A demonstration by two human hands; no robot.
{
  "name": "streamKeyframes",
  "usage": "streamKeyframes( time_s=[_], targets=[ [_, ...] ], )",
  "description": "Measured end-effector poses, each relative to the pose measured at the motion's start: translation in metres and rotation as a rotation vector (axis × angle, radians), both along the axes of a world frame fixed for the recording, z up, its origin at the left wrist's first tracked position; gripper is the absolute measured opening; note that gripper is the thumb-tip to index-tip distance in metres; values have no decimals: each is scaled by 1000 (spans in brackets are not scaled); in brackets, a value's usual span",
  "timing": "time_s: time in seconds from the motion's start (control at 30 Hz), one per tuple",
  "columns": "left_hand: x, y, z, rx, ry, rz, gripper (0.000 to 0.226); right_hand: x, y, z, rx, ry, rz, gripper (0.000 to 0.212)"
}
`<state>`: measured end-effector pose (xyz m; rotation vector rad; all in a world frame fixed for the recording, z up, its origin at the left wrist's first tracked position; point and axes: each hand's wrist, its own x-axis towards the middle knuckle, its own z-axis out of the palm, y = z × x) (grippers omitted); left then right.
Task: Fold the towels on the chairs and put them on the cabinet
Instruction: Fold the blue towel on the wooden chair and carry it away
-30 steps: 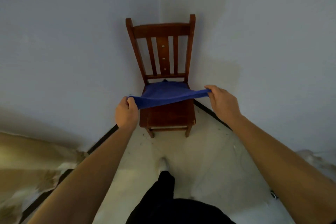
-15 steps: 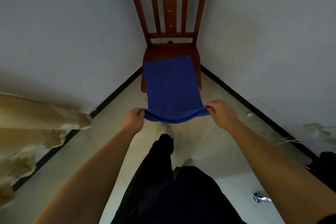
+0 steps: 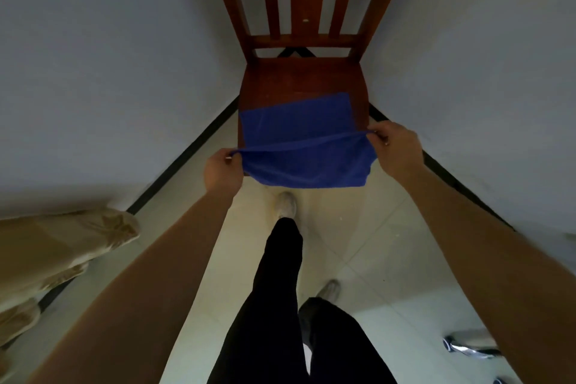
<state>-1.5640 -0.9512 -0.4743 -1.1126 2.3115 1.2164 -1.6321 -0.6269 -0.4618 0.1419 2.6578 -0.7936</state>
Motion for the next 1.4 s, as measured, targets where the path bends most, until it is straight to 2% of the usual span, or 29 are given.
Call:
streamKeyframes(
  time_s=[0.23,0.47,0.6,0.73,0.9,1.0,1.1,1.2,1.4],
  targets=[
    [-95,-27,-93,-39,-53,-14,28,-105,-37,-94,96,-5,32,30],
    [-143,-42,-169,-93,-138,-62,27,-143,-45,-173,161,-96,-28,34],
    [-152,-48,-188,-165,-144,-133,29,-152,-41,-195,213,-100,-42,34],
    [-151,-47,-187,-290,-105,-284,30,-156,-42,-196,268,-69,-1,36],
    [-144,-49,-183,-426,19,-633,51,-156,-36,-194,382,-29,392,54],
    [-143,-51,-185,-502,56,-810,51,-157,-33,-195,435,1,451,49],
    [-143,-49,-186,-509,40,-797,40,-152,-31,-191,401,-52,378,40],
    [-140,-47,-178,-467,12,-764,31,-147,-29,-183,263,-113,214,40],
    [-124,-42,-129,-392,162,-417,25,-131,-22,-126,-12,16,-64,25]
  ],
)
